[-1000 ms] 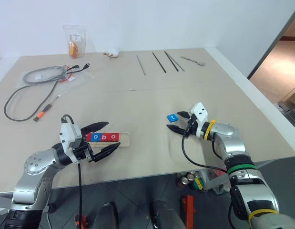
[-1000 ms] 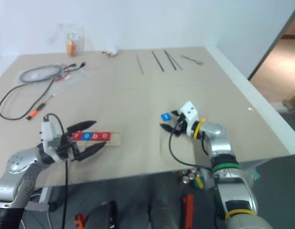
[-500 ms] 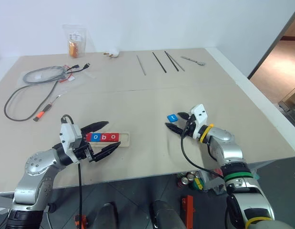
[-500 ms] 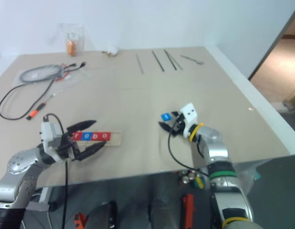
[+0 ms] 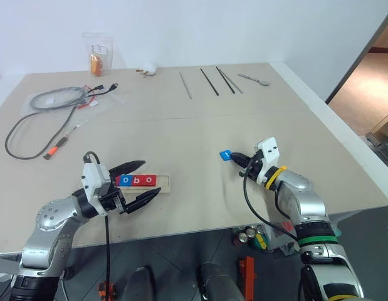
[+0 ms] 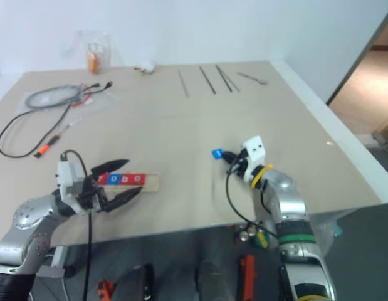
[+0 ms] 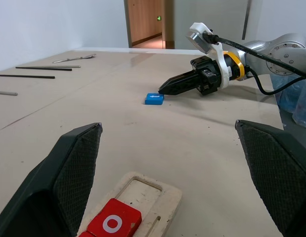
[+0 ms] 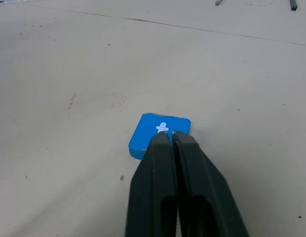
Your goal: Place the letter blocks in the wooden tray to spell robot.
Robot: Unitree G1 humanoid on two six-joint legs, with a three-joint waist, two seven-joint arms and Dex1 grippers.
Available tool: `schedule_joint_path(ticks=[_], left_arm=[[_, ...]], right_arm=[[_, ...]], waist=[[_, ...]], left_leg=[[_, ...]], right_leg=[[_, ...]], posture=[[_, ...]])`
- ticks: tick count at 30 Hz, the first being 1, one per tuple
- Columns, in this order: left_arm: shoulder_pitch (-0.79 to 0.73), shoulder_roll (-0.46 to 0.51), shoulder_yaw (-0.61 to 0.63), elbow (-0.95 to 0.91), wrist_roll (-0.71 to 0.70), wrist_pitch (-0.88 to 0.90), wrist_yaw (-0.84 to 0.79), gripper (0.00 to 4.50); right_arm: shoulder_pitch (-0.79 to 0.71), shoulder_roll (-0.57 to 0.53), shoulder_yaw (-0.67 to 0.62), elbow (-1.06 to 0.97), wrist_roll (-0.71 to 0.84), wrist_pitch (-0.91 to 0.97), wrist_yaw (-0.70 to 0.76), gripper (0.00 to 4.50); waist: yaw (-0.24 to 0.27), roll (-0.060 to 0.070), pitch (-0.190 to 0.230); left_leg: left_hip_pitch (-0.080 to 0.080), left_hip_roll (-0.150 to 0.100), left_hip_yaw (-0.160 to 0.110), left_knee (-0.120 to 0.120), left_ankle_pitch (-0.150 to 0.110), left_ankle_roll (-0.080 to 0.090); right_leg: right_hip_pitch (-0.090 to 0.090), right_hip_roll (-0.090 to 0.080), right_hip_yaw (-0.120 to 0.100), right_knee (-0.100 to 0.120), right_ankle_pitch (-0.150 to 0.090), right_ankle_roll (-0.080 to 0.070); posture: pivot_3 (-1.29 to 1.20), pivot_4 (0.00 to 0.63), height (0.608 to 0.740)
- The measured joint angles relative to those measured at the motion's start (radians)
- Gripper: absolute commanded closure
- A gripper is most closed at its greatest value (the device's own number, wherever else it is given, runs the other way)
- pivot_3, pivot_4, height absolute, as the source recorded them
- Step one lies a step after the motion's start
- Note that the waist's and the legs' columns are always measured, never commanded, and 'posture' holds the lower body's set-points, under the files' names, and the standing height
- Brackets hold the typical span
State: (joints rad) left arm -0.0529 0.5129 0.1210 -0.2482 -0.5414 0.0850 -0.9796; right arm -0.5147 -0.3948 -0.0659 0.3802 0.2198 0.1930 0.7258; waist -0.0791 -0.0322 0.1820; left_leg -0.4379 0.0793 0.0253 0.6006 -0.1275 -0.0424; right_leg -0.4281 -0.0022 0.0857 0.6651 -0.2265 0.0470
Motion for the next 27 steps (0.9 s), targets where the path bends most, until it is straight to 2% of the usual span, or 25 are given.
schedule_joint_path(ticks=[8,13,16,17,18,21,27], left_arm=[[-0.001,-0.009,-0.002,0.003,0.012,-0.004,0.0,0.0],[-0.001,-0.016,-0.002,0.004,0.014,-0.014,0.007,0.0],[-0.001,-0.021,-0.004,0.006,0.015,-0.018,0.01,0.0],[-0.001,-0.021,-0.005,0.007,0.015,-0.019,0.01,0.0],[-0.001,-0.021,-0.005,0.01,0.015,-0.019,0.01,0.0],[-0.005,-0.02,-0.006,0.028,0.015,-0.019,0.009,0.0],[-0.027,-0.02,-0.009,0.038,0.014,-0.019,-0.007,0.0]], right_arm=[[-0.027,-0.01,0.0,0.02,-0.001,0.005,-0.025,4.48],[-0.045,-0.058,-0.032,0.015,0.032,0.018,0.006,3.12],[-0.041,-0.075,-0.032,0.015,0.034,0.028,0.022,1.97],[-0.041,-0.078,-0.032,0.015,0.035,0.029,0.03,1.74],[-0.04,-0.084,-0.032,0.015,0.038,0.029,0.042,1.14],[-0.048,-0.108,-0.019,0.054,0.018,0.01,0.063,0.14],[-0.136,-0.128,0.039,0.24,-0.106,-0.114,0.016,0.14]], waist=[[0.0,0.0,0.0],[0.0,0.0,0.0],[0.0,0.0,0.0],[0.0,0.0,0.0],[0.0,0.0,0.0],[0.0,0.0,0.0],[-0.003,0.0,0.0]], left_leg=[[-0.001,0.0,0.0,0.0,0.0,0.0],[-0.001,0.0,0.0,0.0,0.0,0.0],[-0.001,0.0,0.0,-0.001,0.0,0.0],[-0.001,0.0,0.0,-0.001,0.0,0.0],[-0.001,0.0,0.0,-0.001,0.0,0.0],[-0.001,0.0,0.0,0.0,0.0,0.0],[-0.001,0.0,0.001,0.0,0.0,0.0]], right_leg=[[-0.001,0.0,0.0,0.0,0.0,0.0],[-0.001,0.0,0.0,-0.001,0.0,0.0],[-0.001,0.0,0.0,0.0,0.0,0.0],[-0.001,0.0,0.0,0.0,0.0,0.0],[-0.001,0.0,0.0,0.0,0.0,0.0],[-0.001,0.0,0.0,-0.001,0.0,0.0],[-0.002,0.0,0.001,-0.001,0.0,0.0]], posture=[[0.0,0.15,0.74],[0.0,0.15,0.74],[0.0,0.15,0.74],[0.0,0.15,0.74],[0.0,0.15,0.74],[0.0,0.15,0.74],[0.0,0.15,0.74]])
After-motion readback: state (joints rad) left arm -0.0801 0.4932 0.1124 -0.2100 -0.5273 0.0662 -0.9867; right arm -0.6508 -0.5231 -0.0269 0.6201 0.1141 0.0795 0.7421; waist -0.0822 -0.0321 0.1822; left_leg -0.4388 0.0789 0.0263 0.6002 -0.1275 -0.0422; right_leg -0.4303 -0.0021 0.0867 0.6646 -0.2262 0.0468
